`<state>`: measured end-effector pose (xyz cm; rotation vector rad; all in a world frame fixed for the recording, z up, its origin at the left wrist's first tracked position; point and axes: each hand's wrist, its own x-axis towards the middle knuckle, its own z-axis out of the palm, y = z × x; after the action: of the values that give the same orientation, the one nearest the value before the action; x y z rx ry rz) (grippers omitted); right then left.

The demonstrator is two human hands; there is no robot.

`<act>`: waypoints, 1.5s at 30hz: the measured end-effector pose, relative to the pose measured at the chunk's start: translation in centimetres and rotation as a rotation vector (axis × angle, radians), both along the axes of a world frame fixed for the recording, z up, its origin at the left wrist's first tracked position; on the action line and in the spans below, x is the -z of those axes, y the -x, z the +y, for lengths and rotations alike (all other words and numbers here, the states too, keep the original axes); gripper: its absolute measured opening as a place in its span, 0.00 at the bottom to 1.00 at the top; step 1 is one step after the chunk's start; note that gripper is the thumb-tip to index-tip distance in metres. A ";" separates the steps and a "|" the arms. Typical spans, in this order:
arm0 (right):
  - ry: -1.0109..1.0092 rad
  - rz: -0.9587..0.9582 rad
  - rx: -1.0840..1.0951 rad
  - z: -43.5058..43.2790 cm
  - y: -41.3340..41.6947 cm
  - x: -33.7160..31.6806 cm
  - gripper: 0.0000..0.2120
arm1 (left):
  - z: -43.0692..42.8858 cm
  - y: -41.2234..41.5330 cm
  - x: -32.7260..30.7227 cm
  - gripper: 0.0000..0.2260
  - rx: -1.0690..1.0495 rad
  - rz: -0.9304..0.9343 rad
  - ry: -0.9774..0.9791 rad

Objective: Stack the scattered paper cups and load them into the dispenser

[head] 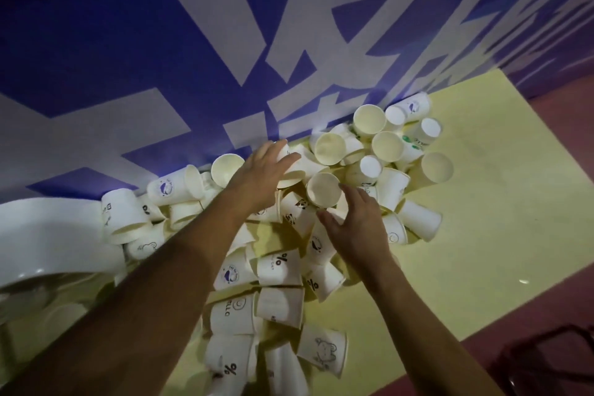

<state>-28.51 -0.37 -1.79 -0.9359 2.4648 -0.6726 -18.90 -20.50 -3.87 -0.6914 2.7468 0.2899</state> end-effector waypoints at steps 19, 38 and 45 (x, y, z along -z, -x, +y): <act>-0.007 0.087 -0.006 -3.3 0.9 2.5 0.36 | -2.0 0.3 -1.9 0.36 0.143 0.206 -0.125; 0.169 0.033 -0.248 -3.2 -10.9 -2.2 0.33 | 7.0 -21.3 -4.5 0.37 -0.741 0.684 -0.610; 0.083 -0.088 -0.385 -4.4 -17.8 -2.4 0.32 | 7.3 -27.9 -4.9 0.36 -0.804 0.699 -0.544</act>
<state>-10.67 -4.79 0.61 -1.3361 2.1082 -0.6666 8.98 -13.21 0.98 -1.7273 2.5446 1.6325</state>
